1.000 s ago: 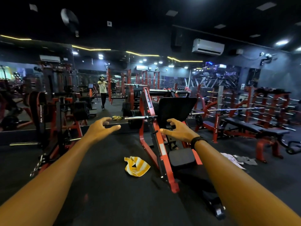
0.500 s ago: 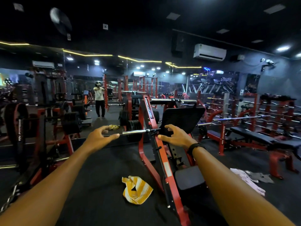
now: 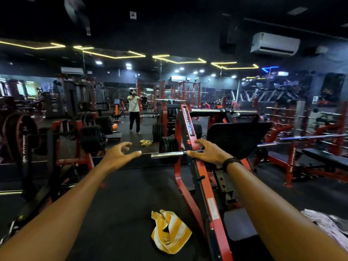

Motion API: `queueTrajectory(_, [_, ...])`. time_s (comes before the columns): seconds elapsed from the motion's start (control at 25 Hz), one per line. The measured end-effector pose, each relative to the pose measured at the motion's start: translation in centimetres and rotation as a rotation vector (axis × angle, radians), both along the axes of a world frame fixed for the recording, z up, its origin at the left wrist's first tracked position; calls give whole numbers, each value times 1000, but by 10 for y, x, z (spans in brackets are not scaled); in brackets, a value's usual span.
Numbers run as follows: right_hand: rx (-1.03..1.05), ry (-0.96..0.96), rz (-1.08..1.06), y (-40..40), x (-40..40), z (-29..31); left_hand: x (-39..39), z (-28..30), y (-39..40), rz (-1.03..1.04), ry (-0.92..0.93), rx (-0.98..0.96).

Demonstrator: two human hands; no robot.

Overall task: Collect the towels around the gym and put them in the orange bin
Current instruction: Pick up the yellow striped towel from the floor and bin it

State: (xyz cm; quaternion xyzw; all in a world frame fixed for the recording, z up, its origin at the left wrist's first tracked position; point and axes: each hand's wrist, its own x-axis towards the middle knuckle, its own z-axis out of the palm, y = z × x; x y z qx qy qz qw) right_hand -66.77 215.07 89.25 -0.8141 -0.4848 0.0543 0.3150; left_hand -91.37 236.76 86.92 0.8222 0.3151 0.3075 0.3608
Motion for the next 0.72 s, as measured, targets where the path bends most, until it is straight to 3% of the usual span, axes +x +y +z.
queueTrajectory(0.36, [-73, 28, 84, 166, 144, -23, 115, -18, 145, 99, 23, -69])
queueTrajectory(0.72, [-100, 76, 78, 368, 255, -65, 245, -66, 349, 75, 38, -98])
